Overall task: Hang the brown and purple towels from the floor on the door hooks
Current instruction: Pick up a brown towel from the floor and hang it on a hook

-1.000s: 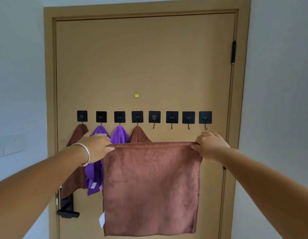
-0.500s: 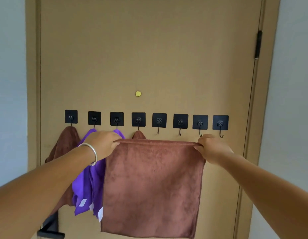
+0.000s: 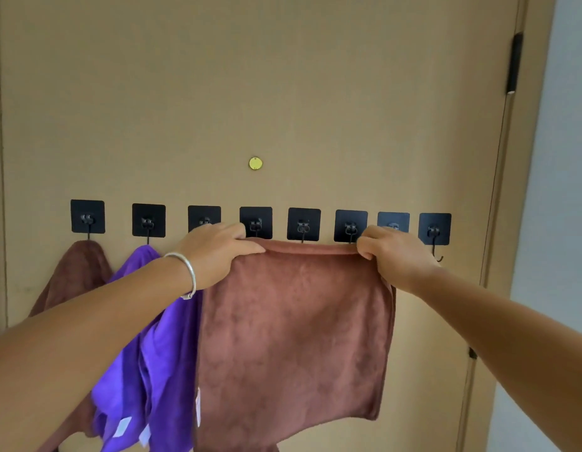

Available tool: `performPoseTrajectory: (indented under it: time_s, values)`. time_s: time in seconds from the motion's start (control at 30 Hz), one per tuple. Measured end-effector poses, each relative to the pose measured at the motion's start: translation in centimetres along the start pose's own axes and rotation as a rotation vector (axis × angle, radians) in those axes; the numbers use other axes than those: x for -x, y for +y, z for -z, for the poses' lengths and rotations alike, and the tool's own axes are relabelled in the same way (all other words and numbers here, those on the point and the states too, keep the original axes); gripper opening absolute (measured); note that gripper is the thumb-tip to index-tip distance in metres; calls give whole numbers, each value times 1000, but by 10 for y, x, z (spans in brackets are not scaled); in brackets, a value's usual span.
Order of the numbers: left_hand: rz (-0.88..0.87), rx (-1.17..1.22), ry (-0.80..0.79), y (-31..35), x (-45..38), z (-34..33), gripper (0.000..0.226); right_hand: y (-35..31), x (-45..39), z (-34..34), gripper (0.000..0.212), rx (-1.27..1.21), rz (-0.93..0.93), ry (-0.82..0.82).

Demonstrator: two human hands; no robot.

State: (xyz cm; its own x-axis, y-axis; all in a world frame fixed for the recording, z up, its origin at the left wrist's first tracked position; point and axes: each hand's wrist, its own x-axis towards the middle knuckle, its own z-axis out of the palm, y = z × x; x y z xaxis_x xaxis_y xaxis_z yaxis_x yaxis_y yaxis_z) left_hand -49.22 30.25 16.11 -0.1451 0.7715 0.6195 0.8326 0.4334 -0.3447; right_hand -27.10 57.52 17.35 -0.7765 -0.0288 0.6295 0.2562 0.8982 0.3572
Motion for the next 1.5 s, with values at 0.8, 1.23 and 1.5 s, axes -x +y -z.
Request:
performPoseTrajectory:
  time_s: [0.8,1.23,1.5]
  values:
    - [164,-186,-476,107,-46,-43,28,-63,-28,-59,24,35,-86,-350]
    - [162,-208,-169,94,-54,1,30,-44,-13,-58,27,-82,-46,28]
    - [-73,-8,63,145,-94,-19,62,27,36,-36,43,2,-304,87]
